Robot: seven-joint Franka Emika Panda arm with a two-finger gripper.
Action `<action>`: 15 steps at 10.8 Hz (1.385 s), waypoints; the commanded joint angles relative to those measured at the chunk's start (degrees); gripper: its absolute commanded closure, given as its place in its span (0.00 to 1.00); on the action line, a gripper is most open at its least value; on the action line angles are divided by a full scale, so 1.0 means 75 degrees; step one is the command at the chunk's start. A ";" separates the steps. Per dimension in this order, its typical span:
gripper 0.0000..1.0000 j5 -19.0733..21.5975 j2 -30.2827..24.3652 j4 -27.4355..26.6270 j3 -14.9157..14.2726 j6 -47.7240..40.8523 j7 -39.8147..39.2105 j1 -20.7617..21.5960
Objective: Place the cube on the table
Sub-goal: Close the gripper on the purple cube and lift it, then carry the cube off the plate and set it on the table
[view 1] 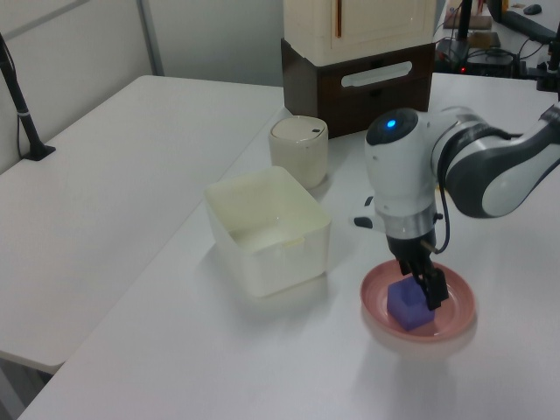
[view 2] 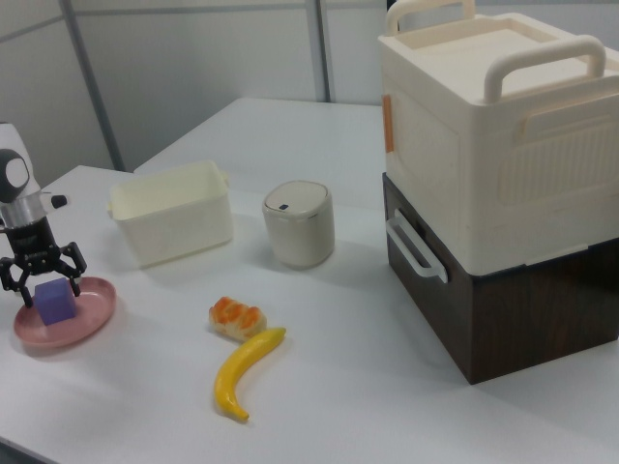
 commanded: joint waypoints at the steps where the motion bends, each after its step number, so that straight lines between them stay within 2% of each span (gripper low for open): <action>1: 0.27 -0.0151 0.0060 0.0034 -0.0033 0.0162 -0.0101 0.0063; 3: 0.53 -0.0140 0.0037 0.0070 0.0025 0.0150 -0.0101 0.0063; 4: 0.59 -0.0140 -0.0021 0.0081 0.0048 0.0127 -0.0089 0.0075; 6: 0.60 -0.0116 -0.0325 0.0187 0.0072 -0.0153 -0.0077 0.0005; 8: 0.59 -0.0093 -0.0467 0.0606 0.0037 -0.0936 -0.0077 -0.0333; 11: 0.58 -0.0139 -0.0421 0.0843 -0.0010 -0.0941 -0.0136 -0.1316; 13: 0.57 -0.0175 -0.0397 0.0855 -0.0033 -0.0777 -0.0171 -0.2171; 14: 0.51 -0.0175 -0.0385 0.0855 -0.0022 -0.0637 -0.0183 -0.2616; 15: 0.49 -0.0198 -0.0350 0.0913 -0.0022 -0.0345 -0.0183 -0.2980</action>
